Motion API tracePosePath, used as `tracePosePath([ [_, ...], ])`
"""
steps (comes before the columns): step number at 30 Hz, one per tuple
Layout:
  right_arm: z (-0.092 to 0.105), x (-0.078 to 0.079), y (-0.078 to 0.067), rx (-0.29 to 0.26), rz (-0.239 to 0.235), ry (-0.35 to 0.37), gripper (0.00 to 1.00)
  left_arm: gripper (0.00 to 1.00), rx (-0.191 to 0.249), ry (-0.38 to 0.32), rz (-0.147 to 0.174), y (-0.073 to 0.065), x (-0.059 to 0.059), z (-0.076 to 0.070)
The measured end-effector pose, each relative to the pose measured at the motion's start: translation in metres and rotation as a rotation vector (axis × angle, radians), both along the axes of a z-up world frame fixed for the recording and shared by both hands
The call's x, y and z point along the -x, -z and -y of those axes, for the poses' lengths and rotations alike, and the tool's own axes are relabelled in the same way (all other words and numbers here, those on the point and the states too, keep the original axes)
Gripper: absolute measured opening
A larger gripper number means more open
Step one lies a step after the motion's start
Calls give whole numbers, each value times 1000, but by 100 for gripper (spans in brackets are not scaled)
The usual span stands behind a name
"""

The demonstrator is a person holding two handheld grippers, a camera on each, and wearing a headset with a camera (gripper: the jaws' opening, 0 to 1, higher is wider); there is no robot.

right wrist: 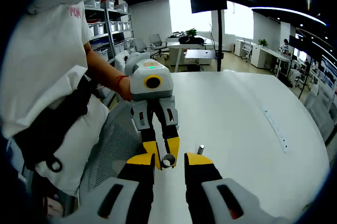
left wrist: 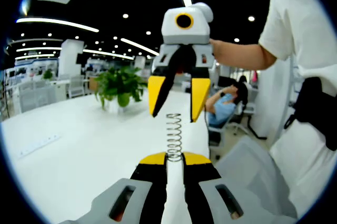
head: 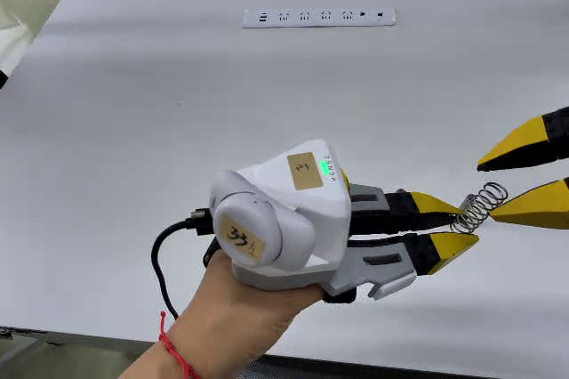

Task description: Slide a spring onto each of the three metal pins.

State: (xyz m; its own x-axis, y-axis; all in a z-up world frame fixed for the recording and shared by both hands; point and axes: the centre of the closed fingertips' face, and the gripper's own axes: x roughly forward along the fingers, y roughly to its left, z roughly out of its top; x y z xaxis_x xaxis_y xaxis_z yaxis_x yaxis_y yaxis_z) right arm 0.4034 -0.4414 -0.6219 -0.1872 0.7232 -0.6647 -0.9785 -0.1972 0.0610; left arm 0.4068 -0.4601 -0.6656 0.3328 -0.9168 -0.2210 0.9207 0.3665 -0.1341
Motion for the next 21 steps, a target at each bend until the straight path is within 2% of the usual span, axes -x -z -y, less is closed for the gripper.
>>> tracePosePath([
  [1,0,1,1,24,10,-32,24,10,-2,2,1,0,0,0],
  [5,-2,3,13,139,100,-170,24,10,-8,7,5,1,-1,2],
  [10,2,3,27,248,154,-287,23,10,-18,18,6,2,-1,3],
  [15,3,9,34,296,159,-364,19,10,-22,28,5,4,1,4],
  [21,4,10,39,333,177,-402,18,10,-15,36,6,4,2,5],
])
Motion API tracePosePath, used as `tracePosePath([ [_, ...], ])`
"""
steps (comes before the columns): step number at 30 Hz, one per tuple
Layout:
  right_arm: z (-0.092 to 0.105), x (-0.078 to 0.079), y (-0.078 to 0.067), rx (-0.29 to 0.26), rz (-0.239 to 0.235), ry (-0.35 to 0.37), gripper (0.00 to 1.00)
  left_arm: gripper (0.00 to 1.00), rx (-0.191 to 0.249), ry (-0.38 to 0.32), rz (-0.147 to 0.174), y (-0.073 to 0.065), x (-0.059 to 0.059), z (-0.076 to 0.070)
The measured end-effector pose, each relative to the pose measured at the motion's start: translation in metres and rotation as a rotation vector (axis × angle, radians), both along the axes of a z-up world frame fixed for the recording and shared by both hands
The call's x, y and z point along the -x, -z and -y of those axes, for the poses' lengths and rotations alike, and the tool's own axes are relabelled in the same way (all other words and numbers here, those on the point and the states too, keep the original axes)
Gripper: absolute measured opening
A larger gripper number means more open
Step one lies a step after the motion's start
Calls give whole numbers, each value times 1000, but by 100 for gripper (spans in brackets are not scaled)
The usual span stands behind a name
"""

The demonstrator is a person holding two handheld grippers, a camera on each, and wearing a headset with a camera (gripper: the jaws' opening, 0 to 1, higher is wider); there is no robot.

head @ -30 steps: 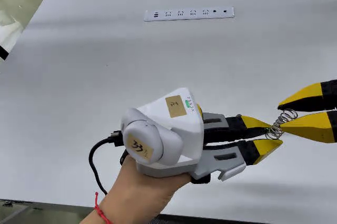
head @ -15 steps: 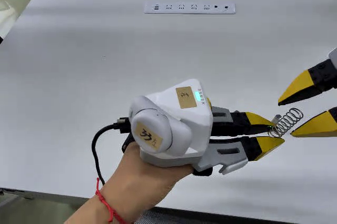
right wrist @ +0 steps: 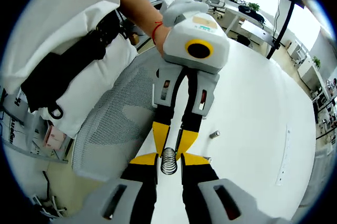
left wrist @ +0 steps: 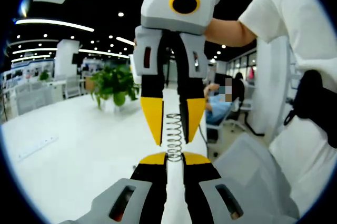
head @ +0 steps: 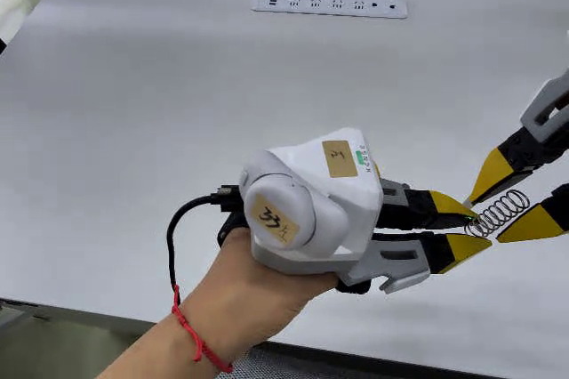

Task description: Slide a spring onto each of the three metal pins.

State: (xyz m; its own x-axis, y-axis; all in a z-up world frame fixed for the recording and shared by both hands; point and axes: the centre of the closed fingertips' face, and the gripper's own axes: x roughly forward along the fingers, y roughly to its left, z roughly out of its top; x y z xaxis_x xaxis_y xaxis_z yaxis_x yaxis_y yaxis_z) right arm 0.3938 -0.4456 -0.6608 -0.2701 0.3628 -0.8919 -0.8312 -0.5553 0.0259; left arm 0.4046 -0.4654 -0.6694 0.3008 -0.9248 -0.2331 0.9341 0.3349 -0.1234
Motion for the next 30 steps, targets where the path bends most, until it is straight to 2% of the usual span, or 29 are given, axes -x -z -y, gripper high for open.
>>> tracePosePath([
  [16,2,2,2,27,14,-36,13,10,15,5,-4,0,1,0],
  [30,2,3,2,30,11,-22,13,11,16,10,-13,0,3,0],
])
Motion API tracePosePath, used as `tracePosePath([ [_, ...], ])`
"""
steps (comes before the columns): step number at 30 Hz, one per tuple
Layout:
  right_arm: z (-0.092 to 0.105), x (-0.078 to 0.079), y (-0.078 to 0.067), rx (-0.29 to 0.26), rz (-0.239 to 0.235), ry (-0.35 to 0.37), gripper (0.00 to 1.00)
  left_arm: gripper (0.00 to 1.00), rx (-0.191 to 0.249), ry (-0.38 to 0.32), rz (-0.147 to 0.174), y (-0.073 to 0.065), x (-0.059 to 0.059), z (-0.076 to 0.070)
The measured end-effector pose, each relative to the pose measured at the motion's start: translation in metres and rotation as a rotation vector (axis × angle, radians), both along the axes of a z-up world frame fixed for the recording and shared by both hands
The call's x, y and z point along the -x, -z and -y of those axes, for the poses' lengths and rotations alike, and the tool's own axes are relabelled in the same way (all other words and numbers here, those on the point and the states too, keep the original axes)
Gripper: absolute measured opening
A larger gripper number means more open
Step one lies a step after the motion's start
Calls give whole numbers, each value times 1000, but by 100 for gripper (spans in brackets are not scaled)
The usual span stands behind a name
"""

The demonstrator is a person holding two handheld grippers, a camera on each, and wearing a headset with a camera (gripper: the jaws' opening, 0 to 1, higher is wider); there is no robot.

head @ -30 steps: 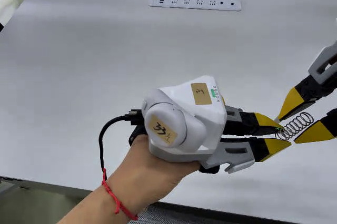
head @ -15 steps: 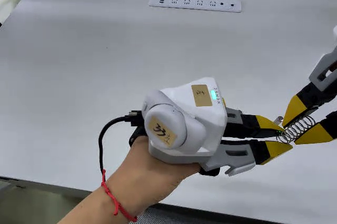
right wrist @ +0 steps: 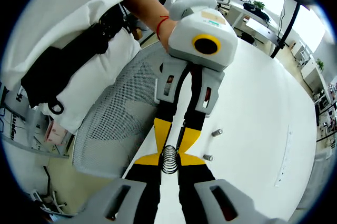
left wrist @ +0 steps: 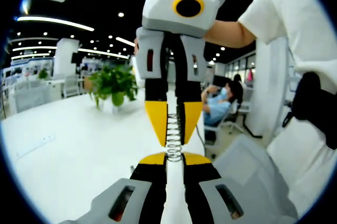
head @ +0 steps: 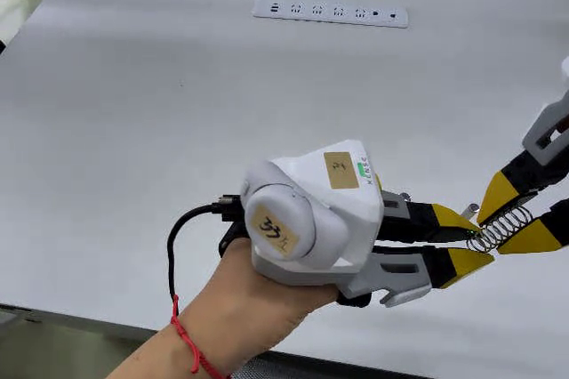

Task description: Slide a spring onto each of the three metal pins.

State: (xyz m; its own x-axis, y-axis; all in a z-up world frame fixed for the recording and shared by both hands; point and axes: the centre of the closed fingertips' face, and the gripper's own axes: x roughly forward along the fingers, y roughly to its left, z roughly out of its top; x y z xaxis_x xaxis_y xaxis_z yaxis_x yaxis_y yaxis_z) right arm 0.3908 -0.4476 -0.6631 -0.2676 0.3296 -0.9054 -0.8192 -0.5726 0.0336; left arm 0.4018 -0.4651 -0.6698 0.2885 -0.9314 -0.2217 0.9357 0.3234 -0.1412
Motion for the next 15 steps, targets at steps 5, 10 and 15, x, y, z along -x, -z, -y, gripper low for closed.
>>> tracePosePath([
  [5,-1,0,1,-1,-1,6,13,11,-1,-2,-7,1,0,0],
  [10,0,1,1,-3,-6,11,13,11,0,0,-12,2,1,0],
  [15,0,1,1,-3,-6,15,13,11,3,-2,-13,2,1,0],
])
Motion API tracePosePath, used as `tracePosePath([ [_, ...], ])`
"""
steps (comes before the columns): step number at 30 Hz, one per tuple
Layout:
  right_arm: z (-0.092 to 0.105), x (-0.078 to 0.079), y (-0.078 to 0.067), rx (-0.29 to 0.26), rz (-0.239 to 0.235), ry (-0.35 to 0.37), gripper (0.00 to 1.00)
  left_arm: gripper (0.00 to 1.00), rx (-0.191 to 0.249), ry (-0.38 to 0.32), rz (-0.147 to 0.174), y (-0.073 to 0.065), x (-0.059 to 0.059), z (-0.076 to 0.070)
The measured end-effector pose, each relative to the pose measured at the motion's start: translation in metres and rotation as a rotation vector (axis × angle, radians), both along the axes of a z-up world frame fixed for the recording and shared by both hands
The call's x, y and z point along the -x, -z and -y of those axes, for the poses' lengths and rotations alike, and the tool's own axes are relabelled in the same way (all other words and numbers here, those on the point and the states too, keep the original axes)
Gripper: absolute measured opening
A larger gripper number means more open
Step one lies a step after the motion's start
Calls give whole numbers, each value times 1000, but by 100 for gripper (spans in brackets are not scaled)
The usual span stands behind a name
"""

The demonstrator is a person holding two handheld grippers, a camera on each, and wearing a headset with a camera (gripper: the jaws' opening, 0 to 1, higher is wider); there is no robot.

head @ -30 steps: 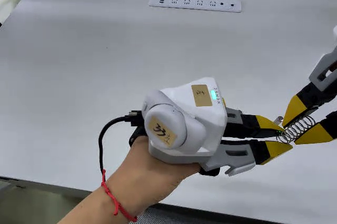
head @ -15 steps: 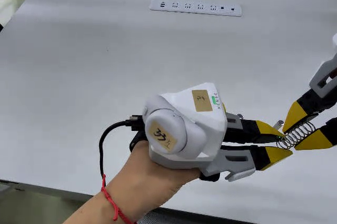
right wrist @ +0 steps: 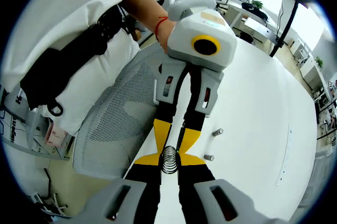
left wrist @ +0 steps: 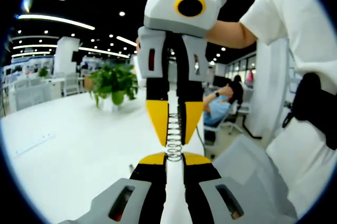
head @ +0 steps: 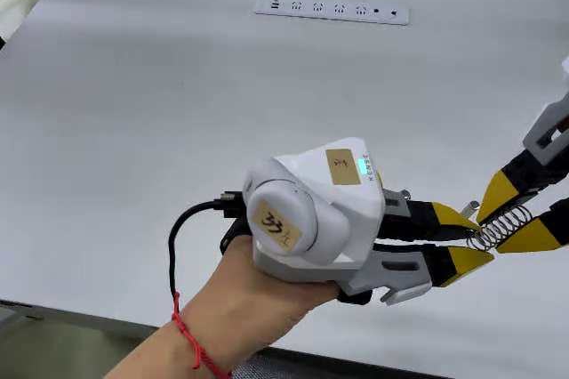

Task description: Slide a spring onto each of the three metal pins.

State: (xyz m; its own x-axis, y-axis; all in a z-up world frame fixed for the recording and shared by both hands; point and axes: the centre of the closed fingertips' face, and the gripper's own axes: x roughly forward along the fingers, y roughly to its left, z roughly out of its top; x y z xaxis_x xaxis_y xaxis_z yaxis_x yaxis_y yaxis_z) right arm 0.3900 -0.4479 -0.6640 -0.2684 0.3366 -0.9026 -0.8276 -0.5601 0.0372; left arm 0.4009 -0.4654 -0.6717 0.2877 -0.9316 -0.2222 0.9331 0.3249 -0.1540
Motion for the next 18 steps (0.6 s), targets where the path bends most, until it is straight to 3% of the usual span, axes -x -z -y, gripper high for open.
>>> tracePosePath([
  [10,1,-2,-1,-6,-1,18,13,13,-13,-4,1,3,1,-5],
  [18,7,-13,-4,-12,13,76,13,21,-46,-30,14,8,0,-20],
])
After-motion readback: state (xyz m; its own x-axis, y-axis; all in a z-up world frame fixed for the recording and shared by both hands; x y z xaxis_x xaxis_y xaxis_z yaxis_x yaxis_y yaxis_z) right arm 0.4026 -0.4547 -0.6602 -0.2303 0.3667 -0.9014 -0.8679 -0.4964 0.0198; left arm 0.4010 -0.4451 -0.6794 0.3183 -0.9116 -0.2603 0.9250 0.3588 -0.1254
